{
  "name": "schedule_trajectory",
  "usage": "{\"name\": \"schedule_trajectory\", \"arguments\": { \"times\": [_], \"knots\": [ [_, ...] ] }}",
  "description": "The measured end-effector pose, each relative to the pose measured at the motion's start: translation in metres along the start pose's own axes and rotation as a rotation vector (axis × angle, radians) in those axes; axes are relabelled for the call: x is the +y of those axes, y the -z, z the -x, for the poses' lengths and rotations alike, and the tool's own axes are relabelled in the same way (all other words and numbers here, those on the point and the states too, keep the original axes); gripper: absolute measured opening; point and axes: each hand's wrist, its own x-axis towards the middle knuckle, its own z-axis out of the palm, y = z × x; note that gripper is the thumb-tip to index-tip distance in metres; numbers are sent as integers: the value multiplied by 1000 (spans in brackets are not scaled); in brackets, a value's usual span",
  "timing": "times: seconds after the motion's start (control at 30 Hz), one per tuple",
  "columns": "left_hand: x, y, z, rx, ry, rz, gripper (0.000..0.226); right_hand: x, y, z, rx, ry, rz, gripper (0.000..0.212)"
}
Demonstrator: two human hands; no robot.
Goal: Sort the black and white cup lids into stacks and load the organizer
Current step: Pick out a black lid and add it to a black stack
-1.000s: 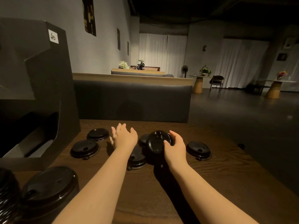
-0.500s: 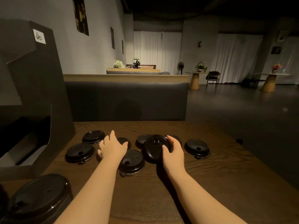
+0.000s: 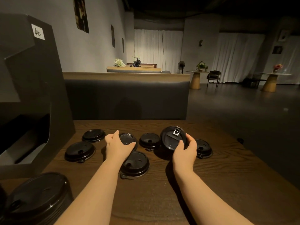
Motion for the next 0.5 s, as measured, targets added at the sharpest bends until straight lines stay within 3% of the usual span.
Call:
{"name": "schedule_trajectory", "arguments": {
  "times": [0.1,0.27,0.37,0.5],
  "knots": [
    [-1,1,-6,-47,133,140,92,3,0,-3,13,-41,-15,32],
    [-4,-2,-5,-180,127,634,46,5,-2,0,-86,-60,-21,31],
    [2,-4,-5,-242,209,855,28,-1,-2,1,-152,-91,-60,33],
    [7,-3,2,-350,230,1032,36,-6,-3,4,-245,-134,-86,41]
  ]
}}
